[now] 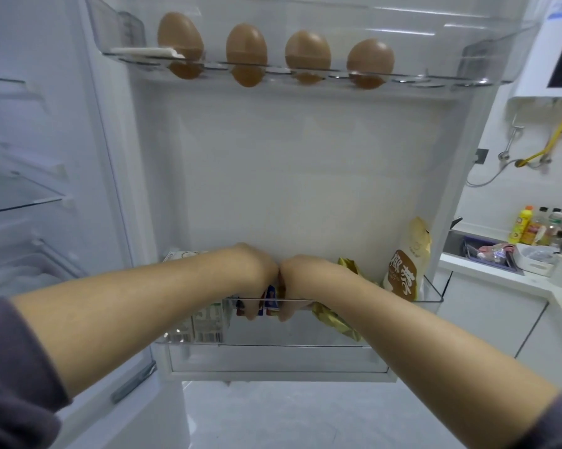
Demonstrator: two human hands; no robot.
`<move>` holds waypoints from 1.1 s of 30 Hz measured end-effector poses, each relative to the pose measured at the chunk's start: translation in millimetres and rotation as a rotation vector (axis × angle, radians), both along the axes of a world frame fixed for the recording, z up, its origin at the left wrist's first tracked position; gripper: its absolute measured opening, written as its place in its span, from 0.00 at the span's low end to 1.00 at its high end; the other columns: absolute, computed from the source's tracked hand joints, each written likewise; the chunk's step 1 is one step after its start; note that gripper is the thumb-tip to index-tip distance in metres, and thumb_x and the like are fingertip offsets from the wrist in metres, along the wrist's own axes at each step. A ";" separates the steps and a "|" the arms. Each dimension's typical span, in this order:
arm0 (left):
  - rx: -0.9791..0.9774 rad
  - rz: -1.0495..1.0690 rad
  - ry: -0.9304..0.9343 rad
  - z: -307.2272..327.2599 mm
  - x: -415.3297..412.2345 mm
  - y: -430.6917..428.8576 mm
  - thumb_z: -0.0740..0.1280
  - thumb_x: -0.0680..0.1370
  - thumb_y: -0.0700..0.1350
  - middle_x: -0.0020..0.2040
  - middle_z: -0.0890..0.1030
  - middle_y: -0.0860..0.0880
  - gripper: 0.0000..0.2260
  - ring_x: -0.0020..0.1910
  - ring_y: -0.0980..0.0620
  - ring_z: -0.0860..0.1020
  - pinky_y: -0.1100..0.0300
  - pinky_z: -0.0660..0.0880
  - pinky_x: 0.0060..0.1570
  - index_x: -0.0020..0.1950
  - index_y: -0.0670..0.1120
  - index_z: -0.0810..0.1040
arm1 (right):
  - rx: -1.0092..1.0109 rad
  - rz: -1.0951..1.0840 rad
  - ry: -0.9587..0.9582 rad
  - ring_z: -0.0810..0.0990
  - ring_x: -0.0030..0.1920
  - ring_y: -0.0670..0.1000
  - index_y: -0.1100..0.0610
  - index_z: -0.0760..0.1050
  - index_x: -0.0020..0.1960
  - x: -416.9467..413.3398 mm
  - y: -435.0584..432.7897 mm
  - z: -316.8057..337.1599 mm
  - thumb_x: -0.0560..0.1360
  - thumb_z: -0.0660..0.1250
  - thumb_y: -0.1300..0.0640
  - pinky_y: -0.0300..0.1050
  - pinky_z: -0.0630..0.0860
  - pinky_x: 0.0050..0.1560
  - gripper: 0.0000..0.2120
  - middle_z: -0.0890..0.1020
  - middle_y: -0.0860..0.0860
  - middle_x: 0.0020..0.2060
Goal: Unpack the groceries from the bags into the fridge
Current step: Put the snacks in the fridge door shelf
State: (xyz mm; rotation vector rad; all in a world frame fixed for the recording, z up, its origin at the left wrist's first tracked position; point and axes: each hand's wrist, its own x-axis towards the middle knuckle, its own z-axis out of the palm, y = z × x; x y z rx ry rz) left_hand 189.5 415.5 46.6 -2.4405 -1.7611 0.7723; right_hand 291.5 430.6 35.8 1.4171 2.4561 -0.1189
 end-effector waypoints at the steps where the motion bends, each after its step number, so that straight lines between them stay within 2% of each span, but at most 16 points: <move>1: 0.013 0.001 0.008 -0.1 -0.7 -0.7 0.75 0.71 0.52 0.45 0.81 0.56 0.13 0.44 0.52 0.78 0.61 0.72 0.44 0.53 0.55 0.79 | 0.001 -0.003 -0.004 0.75 0.45 0.54 0.56 0.76 0.63 0.0 -0.1 0.3 0.69 0.76 0.48 0.46 0.73 0.45 0.25 0.78 0.52 0.46; 4: 0.031 -0.008 0.020 1.2 -0.3 -2.3 0.75 0.72 0.52 0.45 0.79 0.56 0.16 0.48 0.52 0.78 0.61 0.72 0.45 0.58 0.54 0.78 | 0.000 -0.009 0.000 0.76 0.45 0.54 0.56 0.77 0.62 0.3 -0.5 1.0 0.69 0.77 0.48 0.46 0.74 0.47 0.25 0.78 0.52 0.46; 7: 0.020 -0.002 0.029 2.9 1.3 -3.2 0.75 0.71 0.54 0.36 0.73 0.60 0.14 0.43 0.52 0.75 0.61 0.69 0.42 0.52 0.56 0.76 | -0.020 -0.014 0.016 0.76 0.46 0.55 0.55 0.78 0.61 2.8 -1.0 3.6 0.68 0.78 0.47 0.47 0.75 0.48 0.25 0.78 0.52 0.46; 9: -0.004 0.024 0.020 7.4 1.6 -6.2 0.75 0.70 0.55 0.35 0.72 0.60 0.12 0.39 0.54 0.74 0.63 0.68 0.39 0.46 0.58 0.74 | -0.016 -0.020 0.033 0.77 0.47 0.55 0.56 0.78 0.59 6.1 -1.7 5.7 0.67 0.78 0.46 0.46 0.74 0.45 0.25 0.79 0.52 0.46; 11: -0.022 0.034 0.008 13.3 -0.1 -9.8 0.76 0.70 0.55 0.40 0.77 0.58 0.13 0.39 0.53 0.74 0.63 0.69 0.38 0.50 0.55 0.78 | 0.003 -0.022 0.060 0.78 0.50 0.55 0.56 0.76 0.62 10.3 -4.1 9.2 0.66 0.78 0.44 0.46 0.75 0.47 0.30 0.80 0.53 0.52; 14: 0.048 0.059 0.029 23.5 -6.3 -15.1 0.74 0.71 0.57 0.52 0.80 0.50 0.22 0.45 0.50 0.77 0.59 0.74 0.41 0.61 0.47 0.79 | 0.055 -0.020 0.136 0.76 0.59 0.57 0.55 0.70 0.71 18.3 -11.6 22.0 0.70 0.76 0.45 0.47 0.75 0.55 0.34 0.76 0.55 0.63; 17: 0.134 0.097 -0.059 39.2 -12.0 -25.5 0.73 0.71 0.60 0.58 0.79 0.50 0.28 0.50 0.48 0.81 0.55 0.79 0.48 0.67 0.49 0.74 | 0.129 -0.014 0.257 0.76 0.59 0.55 0.52 0.67 0.73 29.3 -23.2 39.9 0.72 0.73 0.45 0.46 0.73 0.53 0.33 0.75 0.53 0.63; 20: 0.351 0.106 -0.181 59.0 -11.8 -46.7 0.71 0.72 0.60 0.61 0.76 0.51 0.28 0.57 0.49 0.77 0.55 0.76 0.52 0.69 0.52 0.70 | 0.255 -0.004 0.401 0.74 0.59 0.53 0.49 0.66 0.72 48.4 -37.9 54.2 0.73 0.71 0.44 0.48 0.75 0.54 0.31 0.75 0.50 0.62; 23: 0.614 0.097 -0.188 65.7 -2.7 -69.2 0.68 0.73 0.63 0.64 0.73 0.51 0.29 0.63 0.49 0.71 0.53 0.72 0.58 0.70 0.52 0.68 | 0.453 0.015 0.401 0.70 0.64 0.51 0.46 0.63 0.73 73.3 -56.3 64.9 0.74 0.68 0.42 0.47 0.73 0.53 0.30 0.71 0.47 0.66; 25: 0.762 0.081 -0.237 65.0 10.2 -82.0 0.66 0.73 0.65 0.69 0.68 0.50 0.32 0.70 0.48 0.65 0.51 0.66 0.66 0.71 0.53 0.64 | 0.596 0.031 0.386 0.65 0.70 0.51 0.44 0.60 0.74 92.1 -67.7 66.4 0.74 0.66 0.40 0.48 0.69 0.60 0.32 0.67 0.46 0.71; 28: 0.862 0.065 -0.328 58.5 42.8 -96.8 0.65 0.72 0.68 0.78 0.51 0.47 0.41 0.78 0.45 0.45 0.42 0.49 0.75 0.76 0.55 0.49 | 0.717 0.027 0.370 0.52 0.77 0.53 0.41 0.53 0.77 126.1 -85.0 60.4 0.73 0.66 0.38 0.52 0.55 0.73 0.37 0.54 0.48 0.78; 31: 0.898 0.021 -0.419 46.7 89.1 -108.7 0.63 0.71 0.70 0.78 0.32 0.49 0.48 0.75 0.44 0.30 0.36 0.39 0.73 0.76 0.57 0.33 | 0.768 -0.024 0.344 0.40 0.79 0.54 0.39 0.44 0.78 170.6 -106.0 49.4 0.73 0.65 0.35 0.57 0.43 0.76 0.42 0.44 0.49 0.79; 33: 0.916 -0.027 -0.491 35.9 125.8 -116.0 0.63 0.70 0.71 0.75 0.25 0.49 0.50 0.73 0.43 0.25 0.35 0.34 0.71 0.74 0.58 0.27 | 0.794 -0.088 0.327 0.33 0.78 0.55 0.37 0.39 0.77 206.9 -122.2 39.1 0.73 0.64 0.34 0.59 0.39 0.75 0.44 0.38 0.48 0.79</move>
